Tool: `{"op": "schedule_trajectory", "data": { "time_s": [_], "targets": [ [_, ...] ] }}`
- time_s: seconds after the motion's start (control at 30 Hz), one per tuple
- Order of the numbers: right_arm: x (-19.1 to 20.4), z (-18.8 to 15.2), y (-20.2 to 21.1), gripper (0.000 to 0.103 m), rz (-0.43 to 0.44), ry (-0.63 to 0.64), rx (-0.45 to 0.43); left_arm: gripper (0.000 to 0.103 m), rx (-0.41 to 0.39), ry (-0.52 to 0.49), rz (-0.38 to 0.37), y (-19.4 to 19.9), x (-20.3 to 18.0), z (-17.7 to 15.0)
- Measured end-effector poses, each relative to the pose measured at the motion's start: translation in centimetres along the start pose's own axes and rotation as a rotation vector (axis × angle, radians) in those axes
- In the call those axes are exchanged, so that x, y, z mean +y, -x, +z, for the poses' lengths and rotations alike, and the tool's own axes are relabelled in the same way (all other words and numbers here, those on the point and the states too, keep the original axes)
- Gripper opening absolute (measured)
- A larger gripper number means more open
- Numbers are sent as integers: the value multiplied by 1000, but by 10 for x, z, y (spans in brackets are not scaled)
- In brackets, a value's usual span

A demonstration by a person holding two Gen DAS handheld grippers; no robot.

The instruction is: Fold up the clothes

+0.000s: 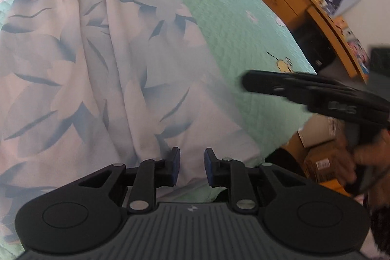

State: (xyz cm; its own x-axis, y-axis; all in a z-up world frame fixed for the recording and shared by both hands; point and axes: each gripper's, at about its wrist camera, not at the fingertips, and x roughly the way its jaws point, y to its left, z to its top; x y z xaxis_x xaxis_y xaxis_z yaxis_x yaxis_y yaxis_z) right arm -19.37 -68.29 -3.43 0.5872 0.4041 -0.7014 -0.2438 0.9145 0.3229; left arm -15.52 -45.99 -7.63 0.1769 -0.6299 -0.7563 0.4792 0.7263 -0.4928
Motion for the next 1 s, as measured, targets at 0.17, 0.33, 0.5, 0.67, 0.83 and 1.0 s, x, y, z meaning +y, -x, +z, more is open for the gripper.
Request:
{"op": "schedule_trajectory", "data": {
  "time_s": [0.17, 0.33, 0.5, 0.67, 0.83, 1.0],
  "targets": [
    [-27, -1, -44, 0, -40, 13, 149, 22, 22, 12, -50, -3, 15, 2],
    [-28, 18, -27, 8, -19, -43, 51, 23, 34, 64, -136, -4, 32, 4],
    [-15, 39, -69, 16, 95, 29, 107, 23, 54, 54, -183, -3, 38, 9],
    [-35, 66, -74, 9, -40, -33, 44, 29, 52, 21, -223, 2, 39, 18],
    [-32, 96, -87, 23, 113, -54, -8, 44, -30, 41, -251, 6, 49, 42],
    [-83, 92, -116, 3, 7, -241, 29, 49, -118, 106, -216, 1, 68, 66]
  ]
}}
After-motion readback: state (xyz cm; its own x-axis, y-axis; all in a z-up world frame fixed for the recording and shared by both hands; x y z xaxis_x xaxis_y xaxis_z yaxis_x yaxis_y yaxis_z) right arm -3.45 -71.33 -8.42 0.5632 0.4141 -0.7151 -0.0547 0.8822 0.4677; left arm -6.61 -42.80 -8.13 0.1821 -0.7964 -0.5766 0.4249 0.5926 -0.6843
